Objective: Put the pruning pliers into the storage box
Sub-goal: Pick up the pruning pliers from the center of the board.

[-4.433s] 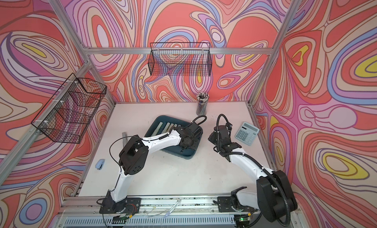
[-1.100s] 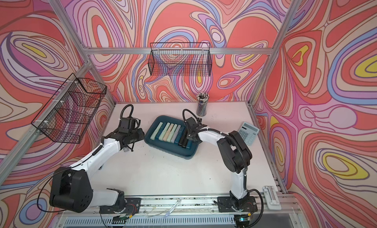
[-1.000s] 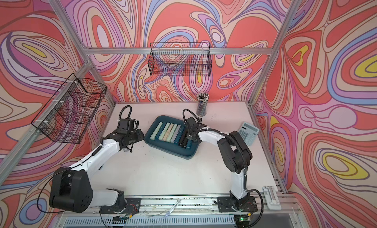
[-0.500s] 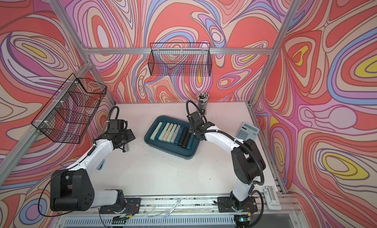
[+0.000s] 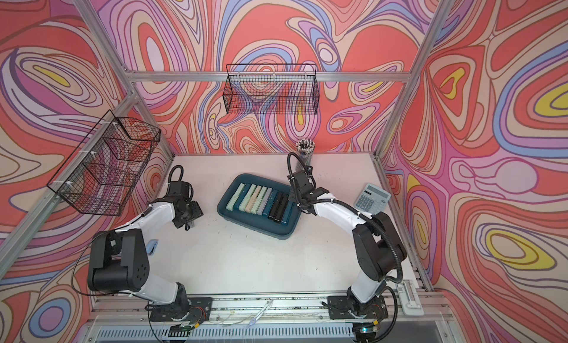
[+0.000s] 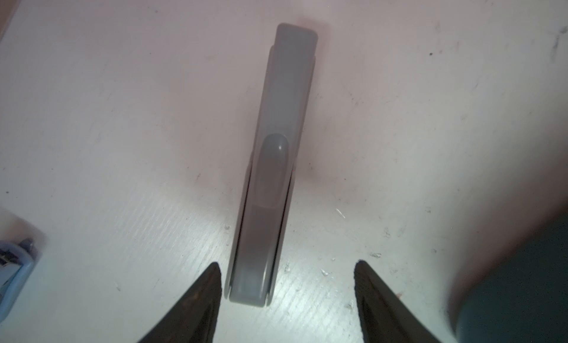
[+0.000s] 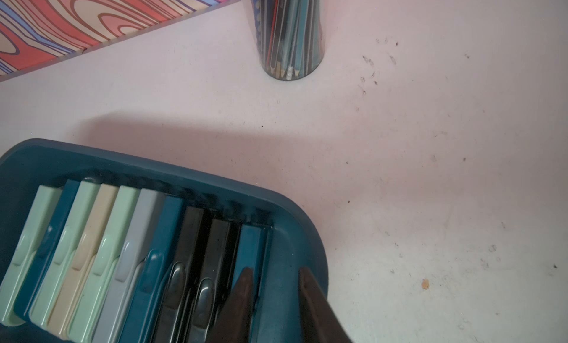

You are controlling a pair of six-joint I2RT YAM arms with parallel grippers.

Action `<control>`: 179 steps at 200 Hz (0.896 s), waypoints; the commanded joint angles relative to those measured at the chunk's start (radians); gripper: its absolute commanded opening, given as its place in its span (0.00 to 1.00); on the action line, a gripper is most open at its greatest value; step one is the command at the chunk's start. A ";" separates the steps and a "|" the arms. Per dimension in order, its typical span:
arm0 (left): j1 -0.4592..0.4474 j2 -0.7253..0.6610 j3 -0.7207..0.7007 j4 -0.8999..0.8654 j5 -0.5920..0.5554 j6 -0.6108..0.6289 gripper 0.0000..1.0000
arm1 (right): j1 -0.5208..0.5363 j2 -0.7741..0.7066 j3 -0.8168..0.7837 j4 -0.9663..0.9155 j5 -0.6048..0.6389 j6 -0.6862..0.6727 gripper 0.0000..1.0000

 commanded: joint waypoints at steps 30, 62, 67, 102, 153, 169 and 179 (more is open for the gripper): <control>0.012 0.051 0.045 -0.048 -0.030 0.025 0.67 | -0.012 0.001 -0.020 0.057 -0.056 0.013 0.28; 0.015 0.092 0.066 -0.047 -0.013 0.034 0.59 | -0.016 0.004 -0.019 0.060 -0.060 0.018 0.28; 0.015 0.098 0.071 -0.044 -0.012 0.037 0.58 | -0.017 0.003 -0.021 0.061 -0.059 0.019 0.27; 0.017 0.132 0.080 -0.042 -0.003 0.043 0.47 | -0.022 -0.011 -0.038 0.065 -0.057 0.031 0.27; 0.017 0.106 0.079 -0.039 0.017 0.046 0.25 | -0.030 -0.037 -0.059 0.056 -0.037 0.036 0.27; 0.017 0.077 0.081 -0.044 0.024 0.052 0.20 | -0.032 -0.046 -0.064 0.052 -0.036 0.040 0.27; 0.014 0.052 0.080 -0.045 0.025 0.055 0.19 | -0.034 -0.051 -0.067 0.048 -0.032 0.043 0.27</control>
